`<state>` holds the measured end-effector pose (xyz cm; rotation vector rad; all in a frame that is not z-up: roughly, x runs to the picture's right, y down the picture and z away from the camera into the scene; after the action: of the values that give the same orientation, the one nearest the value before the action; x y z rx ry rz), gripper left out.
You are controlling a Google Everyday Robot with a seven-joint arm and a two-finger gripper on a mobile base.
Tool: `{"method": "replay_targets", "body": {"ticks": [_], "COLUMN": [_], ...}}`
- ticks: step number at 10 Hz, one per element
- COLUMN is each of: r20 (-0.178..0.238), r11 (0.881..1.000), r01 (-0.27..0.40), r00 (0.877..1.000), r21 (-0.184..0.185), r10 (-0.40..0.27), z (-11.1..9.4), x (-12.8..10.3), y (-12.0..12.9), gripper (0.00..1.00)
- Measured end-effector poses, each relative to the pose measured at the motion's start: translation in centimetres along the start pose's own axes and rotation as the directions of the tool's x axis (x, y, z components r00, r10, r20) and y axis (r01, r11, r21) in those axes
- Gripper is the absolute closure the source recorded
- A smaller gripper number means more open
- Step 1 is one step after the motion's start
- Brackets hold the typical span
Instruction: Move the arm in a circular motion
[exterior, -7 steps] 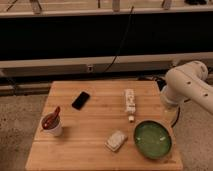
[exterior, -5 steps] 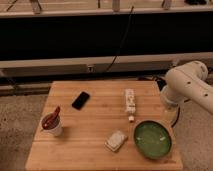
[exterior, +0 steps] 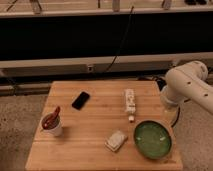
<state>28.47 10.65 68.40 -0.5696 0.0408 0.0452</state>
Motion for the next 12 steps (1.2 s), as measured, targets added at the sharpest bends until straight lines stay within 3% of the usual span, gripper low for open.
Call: {"method": "replay_targets", "body": {"ticks": [8,12], "r20": [-0.003,-0.024], "r11": [1.0,1.0], "r01": [0.001,0.028], "r00": [1.0,0.999], "r21": [0.003,0.013], "r10": [-0.001,-0.028], "z": [-0.1,0.3], "x": [0.1,-0.1], "y": [-0.3,-4.3], "gripper": [0.2,0.2]}}
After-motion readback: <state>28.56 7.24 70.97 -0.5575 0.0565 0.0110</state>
